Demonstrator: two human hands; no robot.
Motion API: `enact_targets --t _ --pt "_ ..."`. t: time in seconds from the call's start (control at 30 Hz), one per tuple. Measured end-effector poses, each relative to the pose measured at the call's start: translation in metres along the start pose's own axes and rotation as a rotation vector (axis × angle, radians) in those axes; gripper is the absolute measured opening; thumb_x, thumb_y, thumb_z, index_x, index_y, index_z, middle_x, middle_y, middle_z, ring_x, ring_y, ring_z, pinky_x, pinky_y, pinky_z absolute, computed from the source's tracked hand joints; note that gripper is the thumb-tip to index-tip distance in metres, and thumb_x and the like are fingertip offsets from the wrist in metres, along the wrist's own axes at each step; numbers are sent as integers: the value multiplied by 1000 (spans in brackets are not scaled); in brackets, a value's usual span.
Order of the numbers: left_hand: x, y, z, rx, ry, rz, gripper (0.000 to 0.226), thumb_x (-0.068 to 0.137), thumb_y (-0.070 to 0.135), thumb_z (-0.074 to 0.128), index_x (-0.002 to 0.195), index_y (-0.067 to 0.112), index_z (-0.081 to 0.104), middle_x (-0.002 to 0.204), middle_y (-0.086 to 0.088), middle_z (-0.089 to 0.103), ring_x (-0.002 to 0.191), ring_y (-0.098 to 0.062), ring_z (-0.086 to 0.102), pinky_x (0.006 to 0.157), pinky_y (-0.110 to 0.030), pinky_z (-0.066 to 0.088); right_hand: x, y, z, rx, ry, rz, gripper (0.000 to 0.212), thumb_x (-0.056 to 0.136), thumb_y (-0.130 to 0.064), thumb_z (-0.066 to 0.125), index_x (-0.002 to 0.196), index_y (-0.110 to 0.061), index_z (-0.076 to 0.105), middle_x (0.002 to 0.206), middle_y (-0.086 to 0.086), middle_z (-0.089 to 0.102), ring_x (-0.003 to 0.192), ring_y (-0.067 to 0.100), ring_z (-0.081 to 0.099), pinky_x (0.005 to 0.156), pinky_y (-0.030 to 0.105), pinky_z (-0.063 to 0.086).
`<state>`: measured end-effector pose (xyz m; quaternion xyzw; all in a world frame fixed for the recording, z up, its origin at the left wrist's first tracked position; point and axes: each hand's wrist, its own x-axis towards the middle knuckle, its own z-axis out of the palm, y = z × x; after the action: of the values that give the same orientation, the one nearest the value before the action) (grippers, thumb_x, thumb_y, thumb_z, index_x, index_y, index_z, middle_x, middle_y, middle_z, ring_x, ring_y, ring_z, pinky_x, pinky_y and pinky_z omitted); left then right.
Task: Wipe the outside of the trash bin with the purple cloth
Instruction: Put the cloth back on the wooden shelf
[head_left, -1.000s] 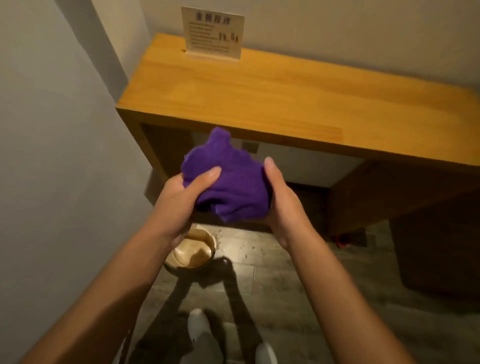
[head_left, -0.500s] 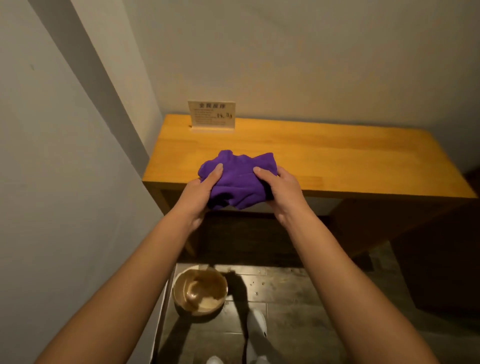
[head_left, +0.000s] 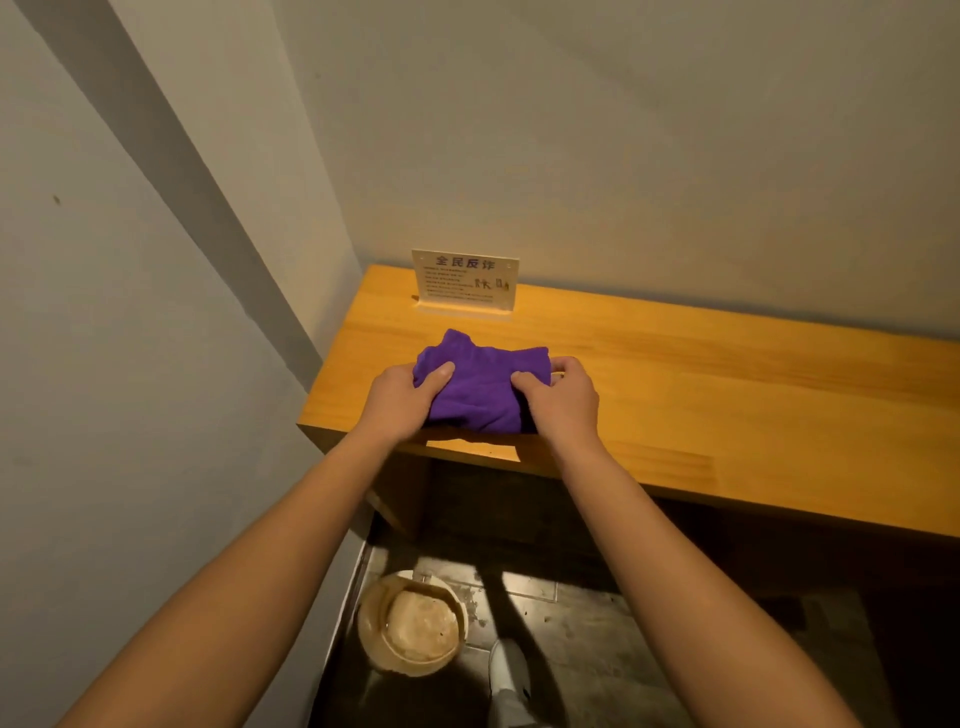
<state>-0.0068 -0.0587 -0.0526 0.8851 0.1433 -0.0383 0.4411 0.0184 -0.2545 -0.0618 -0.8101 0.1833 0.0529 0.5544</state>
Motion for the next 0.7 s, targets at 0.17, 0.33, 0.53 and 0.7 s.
enact_targets --t 0.17,0.33,0.53,0.7 --pt "2 -18 14 203 65 99 45 95 58 57 71 21 56 73 2 62 73 -21 61 59 -32 41 11 17 -3 -133 -46 -20 41 84 -40 79 111 -26 52 92 -12 64 94 17 67 83 41 60" --pt "-4 -24 11 498 322 49 69 82 73 62 121 16 58 118 -7 59 109 -26 57 85 -45 52 13 18 -9 -419 20 -197 58 84 -45 78 132 -23 55 130 -1 61 119 20 58 92 39 55" --pt "-2 -25 6 377 112 -211 53 89 69 57 100 17 57 86 -1 64 84 -27 64 63 -34 46 -2 20 -10 -544 -26 -479 44 92 -41 66 134 -29 59 134 2 59 124 23 52 97 42 51" --pt "1 -20 9 42 31 -217 39 98 44 62 78 10 60 73 -5 61 74 -26 58 59 -32 38 -6 25 -5 -540 -61 -415 40 99 -39 59 136 -25 59 136 2 59 124 21 53 100 41 50"
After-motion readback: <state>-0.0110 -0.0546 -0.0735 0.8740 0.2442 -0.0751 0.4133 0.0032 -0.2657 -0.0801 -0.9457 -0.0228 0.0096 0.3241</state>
